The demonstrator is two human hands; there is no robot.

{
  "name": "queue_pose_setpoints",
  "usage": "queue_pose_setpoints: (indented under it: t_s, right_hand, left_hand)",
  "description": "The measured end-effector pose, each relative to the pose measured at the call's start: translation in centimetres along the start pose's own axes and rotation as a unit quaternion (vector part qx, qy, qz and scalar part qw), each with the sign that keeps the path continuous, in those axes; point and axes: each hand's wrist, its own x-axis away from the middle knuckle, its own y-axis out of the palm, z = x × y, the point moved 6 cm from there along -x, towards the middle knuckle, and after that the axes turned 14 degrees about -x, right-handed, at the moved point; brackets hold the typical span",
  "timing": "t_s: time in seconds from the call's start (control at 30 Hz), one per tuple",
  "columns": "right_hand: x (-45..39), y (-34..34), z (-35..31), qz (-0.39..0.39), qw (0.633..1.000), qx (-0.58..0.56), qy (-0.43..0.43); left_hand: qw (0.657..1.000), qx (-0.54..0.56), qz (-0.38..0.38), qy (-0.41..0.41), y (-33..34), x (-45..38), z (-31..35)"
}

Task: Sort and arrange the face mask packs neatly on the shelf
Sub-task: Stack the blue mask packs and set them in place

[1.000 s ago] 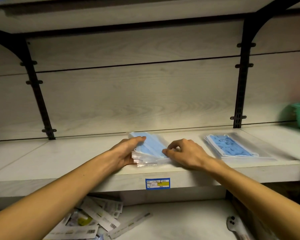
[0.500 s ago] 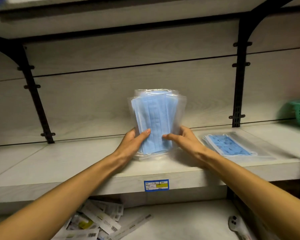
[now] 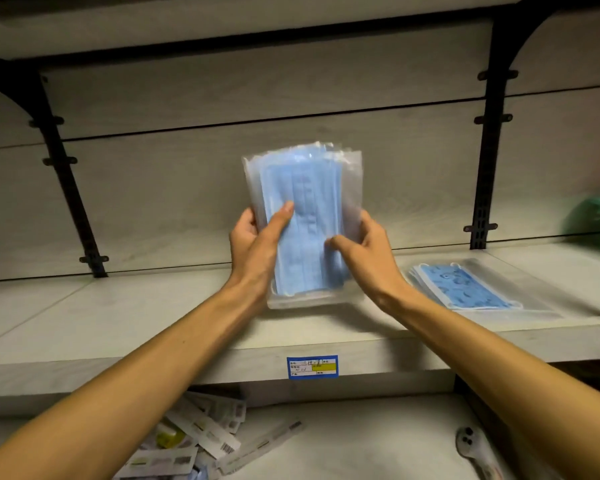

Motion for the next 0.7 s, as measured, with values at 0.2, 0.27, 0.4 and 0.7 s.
queue_pose_setpoints:
  t_s: [0.2, 0.27, 0.4, 0.7]
  right_hand:
    - [1.3, -1.1, 3.4, -0.071, 0.993, 0.024, 0.09]
    - [1.9, -1.1, 4.4, -0.076, 0.99, 0.043, 0.109]
    - [1.4, -0.6, 3.4, -0.071, 0.992, 0.06, 0.081]
    - [3.3, 0.2, 3.3, -0.042, 0.94, -0.206, 0.27]
  left_hand:
    - [0.998, -0.047, -0.041, -0.001, 0.1, 2.1, -1.3]
    - [0.997, -0.042, -0.053, -0.028, 0.4, 2.8, -2.5]
    - [0.996, -0.059, -0.051, -0.048, 0.5, 1.9, -1.9]
    - [0.969, 0.182, -0.033, -0.164, 0.9, 0.9, -1.8]
